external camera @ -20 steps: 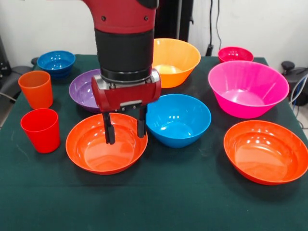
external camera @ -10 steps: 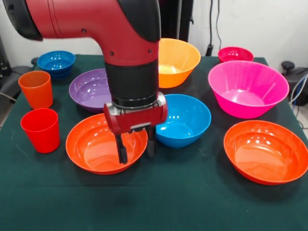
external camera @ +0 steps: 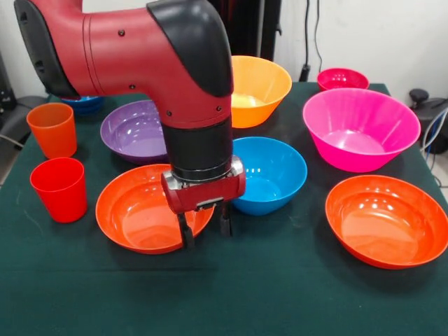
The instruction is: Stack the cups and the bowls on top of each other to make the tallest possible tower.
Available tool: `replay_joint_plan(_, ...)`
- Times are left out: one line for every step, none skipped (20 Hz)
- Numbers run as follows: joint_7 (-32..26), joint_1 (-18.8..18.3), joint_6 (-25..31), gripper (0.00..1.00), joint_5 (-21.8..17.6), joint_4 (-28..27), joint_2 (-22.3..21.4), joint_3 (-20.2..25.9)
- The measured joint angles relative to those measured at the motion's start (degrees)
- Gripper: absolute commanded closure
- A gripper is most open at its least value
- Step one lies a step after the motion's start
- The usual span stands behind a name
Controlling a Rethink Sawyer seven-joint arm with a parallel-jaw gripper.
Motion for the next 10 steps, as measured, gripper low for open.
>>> replay_joint_plan(0.19,0.07,-0.27,0.0,0.11,0.08,0.08,-0.38)
replay_joint_plan(0.43,0.18,-0.54,0.0,0.2,0.19,0.08,-0.8)
replay_joint_plan(0.67,0.28,-0.81,0.0,0.29,0.31,0.08,-1.22)
replay_joint_plan(1.34,0.58,-1.32,0.0,0.55,0.5,-0.04,-2.06)
replay_joint_plan(1.85,0.81,-1.52,0.0,0.72,0.62,-0.21,-2.64)
replay_joint_plan(2.35,1.03,-1.73,0.0,0.89,0.75,-0.39,-3.21)
replay_joint_plan(3.06,1.3,-1.81,0.0,1.08,0.92,-0.72,-3.87)
replay_joint_plan(3.38,1.42,-1.8,0.0,1.14,1.0,-0.89,-4.17)
replay_joint_plan(4.1,1.69,-1.8,0.0,1.3,1.28,-1.38,-4.81)
replay_joint_plan(4.51,1.85,-1.8,0.0,1.36,1.5,-1.79,-5.2)
